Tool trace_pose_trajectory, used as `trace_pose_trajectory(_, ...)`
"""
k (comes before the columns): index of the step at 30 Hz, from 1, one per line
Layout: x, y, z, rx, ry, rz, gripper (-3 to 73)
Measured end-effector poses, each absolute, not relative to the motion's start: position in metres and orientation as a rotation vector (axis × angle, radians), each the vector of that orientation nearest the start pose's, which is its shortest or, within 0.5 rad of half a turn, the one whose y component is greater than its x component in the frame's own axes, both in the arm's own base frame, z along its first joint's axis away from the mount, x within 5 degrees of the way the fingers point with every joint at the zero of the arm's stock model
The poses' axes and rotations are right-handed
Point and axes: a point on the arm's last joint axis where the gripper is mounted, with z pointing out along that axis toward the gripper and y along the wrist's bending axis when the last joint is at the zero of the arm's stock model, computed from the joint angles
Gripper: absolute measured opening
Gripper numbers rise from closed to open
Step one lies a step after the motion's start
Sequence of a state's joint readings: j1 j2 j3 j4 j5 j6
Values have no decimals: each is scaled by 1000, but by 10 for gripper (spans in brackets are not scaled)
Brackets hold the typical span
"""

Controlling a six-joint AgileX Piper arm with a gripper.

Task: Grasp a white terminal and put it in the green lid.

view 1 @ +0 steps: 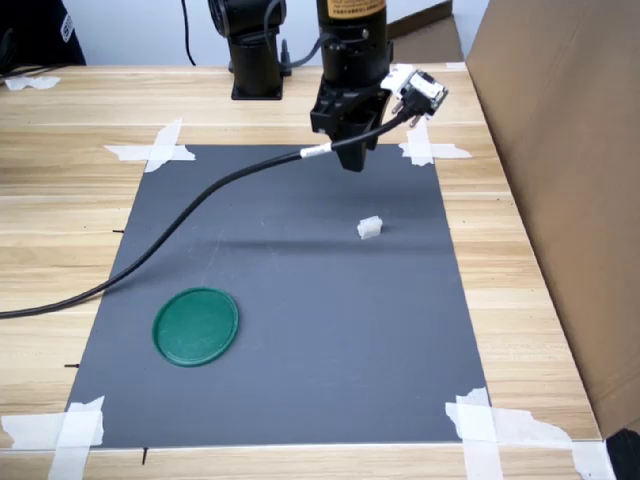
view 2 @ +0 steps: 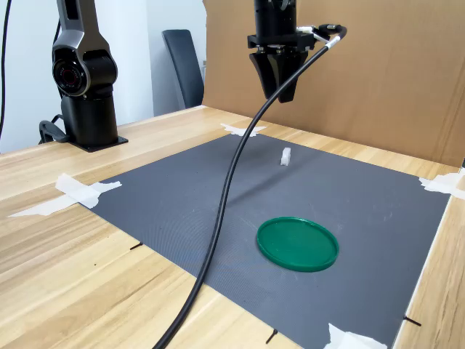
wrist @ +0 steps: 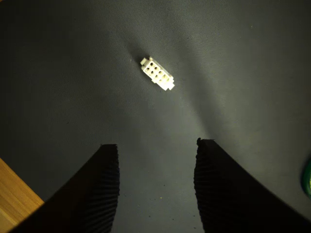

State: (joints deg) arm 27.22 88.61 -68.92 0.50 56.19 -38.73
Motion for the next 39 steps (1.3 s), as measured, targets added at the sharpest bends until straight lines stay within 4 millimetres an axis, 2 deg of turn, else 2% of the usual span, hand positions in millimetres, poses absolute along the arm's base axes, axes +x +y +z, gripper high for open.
trace_pose_trajectory(4, 281, 146, 266, -1485, 2418, -24, 412)
trace_pose_trajectory(9, 275, 161, 265, -1543, 2365, -40, 413)
trace_pose_trajectory(11, 273, 166, 265, -1506, 2374, -10, 413)
trace_pose_trajectory(19, 274, 166, 250, -1506, 2495, 0, 418)
trace_pose_trajectory(30, 286, 171, 231, -1528, 2471, -34, 427)
trace_pose_trajectory(39, 297, 179, 200, -1599, 2482, -25, 429)
